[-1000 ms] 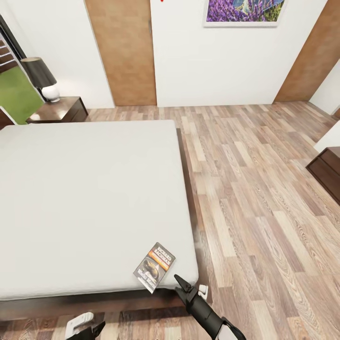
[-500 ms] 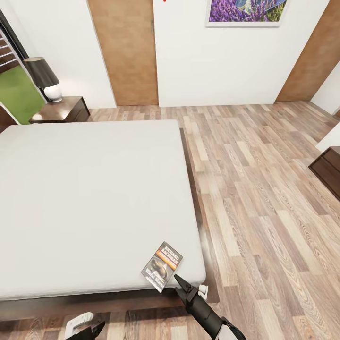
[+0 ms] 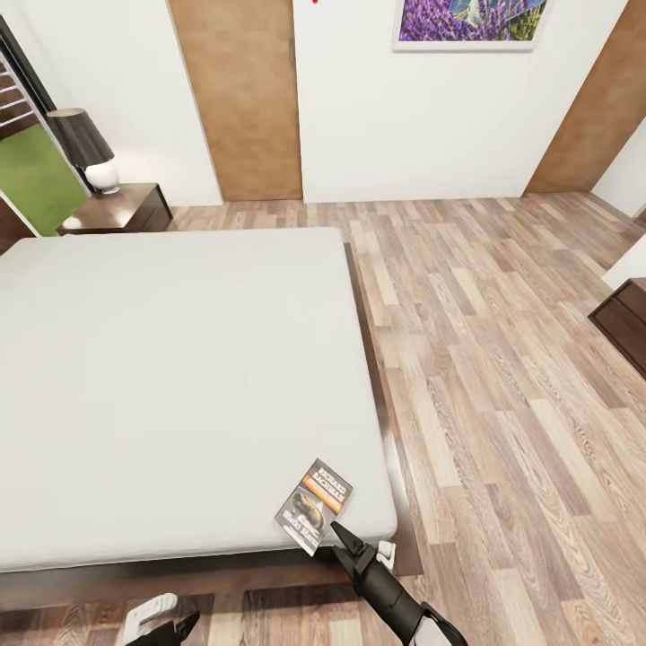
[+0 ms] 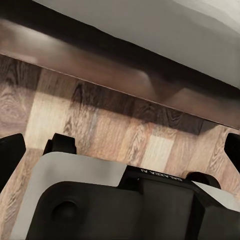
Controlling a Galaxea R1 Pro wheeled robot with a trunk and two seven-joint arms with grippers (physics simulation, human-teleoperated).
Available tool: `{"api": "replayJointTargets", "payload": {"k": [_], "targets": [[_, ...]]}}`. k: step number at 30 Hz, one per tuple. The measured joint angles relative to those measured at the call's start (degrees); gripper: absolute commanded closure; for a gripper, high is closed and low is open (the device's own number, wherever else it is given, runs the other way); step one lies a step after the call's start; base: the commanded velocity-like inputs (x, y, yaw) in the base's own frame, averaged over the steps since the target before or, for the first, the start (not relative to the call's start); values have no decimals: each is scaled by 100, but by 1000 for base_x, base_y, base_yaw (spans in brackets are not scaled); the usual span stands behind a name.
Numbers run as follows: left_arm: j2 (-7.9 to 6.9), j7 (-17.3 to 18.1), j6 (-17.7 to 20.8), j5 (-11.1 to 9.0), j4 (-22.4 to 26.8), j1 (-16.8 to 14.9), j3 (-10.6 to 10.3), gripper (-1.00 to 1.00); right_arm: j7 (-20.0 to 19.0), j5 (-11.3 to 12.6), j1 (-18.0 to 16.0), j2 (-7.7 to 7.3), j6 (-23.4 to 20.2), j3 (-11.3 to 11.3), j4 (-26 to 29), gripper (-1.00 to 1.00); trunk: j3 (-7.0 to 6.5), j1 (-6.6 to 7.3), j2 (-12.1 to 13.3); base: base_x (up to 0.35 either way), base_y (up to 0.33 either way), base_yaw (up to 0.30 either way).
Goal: In the bedroom, move the book from the bed onto either nightstand, and place the two sandals side by side next to the bed.
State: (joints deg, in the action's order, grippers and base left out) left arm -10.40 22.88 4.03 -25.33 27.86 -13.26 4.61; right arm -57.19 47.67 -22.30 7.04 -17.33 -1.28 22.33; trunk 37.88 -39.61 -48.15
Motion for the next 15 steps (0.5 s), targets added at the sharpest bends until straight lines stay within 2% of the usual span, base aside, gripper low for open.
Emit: {"api": "replayJointTargets", "payload": {"k": [15], "targets": [[1,0,2,0,0,0,-5,-100,0,0,0,3,0,0,0,-100,270,-330,-602,0,0,0]]}}
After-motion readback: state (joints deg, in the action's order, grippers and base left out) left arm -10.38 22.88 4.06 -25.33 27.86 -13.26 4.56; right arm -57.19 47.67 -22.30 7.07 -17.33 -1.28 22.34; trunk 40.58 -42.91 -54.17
